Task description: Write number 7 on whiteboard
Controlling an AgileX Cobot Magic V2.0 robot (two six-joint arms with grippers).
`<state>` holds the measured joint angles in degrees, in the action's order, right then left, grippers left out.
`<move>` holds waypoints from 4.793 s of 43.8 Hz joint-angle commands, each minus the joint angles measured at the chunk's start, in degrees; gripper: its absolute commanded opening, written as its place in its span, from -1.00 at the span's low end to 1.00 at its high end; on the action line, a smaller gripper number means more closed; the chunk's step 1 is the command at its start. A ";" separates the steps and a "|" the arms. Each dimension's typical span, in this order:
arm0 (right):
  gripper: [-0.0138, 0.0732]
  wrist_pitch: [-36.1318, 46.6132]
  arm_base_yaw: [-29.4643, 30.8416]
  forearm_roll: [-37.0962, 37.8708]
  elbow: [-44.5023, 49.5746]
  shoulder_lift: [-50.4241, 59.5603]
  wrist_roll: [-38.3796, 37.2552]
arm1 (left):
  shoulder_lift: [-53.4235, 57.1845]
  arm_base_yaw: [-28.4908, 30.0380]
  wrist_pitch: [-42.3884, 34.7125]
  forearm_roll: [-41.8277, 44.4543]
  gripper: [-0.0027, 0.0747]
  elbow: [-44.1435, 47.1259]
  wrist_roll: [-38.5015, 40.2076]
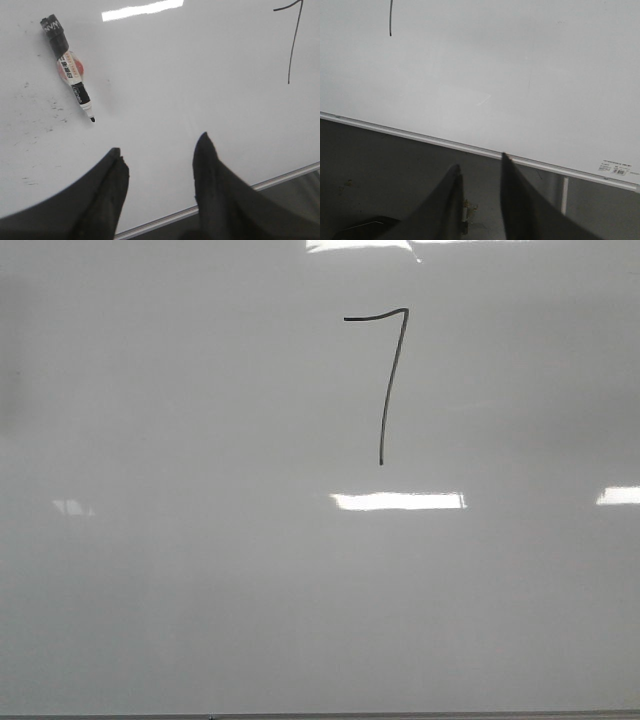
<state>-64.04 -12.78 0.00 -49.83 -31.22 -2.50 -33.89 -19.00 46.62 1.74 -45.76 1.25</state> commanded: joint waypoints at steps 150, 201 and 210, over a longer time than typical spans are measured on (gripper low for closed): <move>-0.84 4.04 0.38 0.70 -1.15 -0.23 0.10 | 35.01 18.97 -49.31 -5.30 -0.98 46.34 -5.68; -0.84 64.70 13.34 0.71 51.08 32.89 0.10 | 35.01 18.97 -49.31 -5.30 -0.98 46.34 -5.68; -0.84 67.50 13.34 0.00 51.08 32.89 -0.10 | 35.01 18.97 -49.31 -5.30 -0.98 46.34 -5.68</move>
<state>-3.17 0.09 0.00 1.47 0.56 -2.63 0.29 0.00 2.35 -3.06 0.36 -4.39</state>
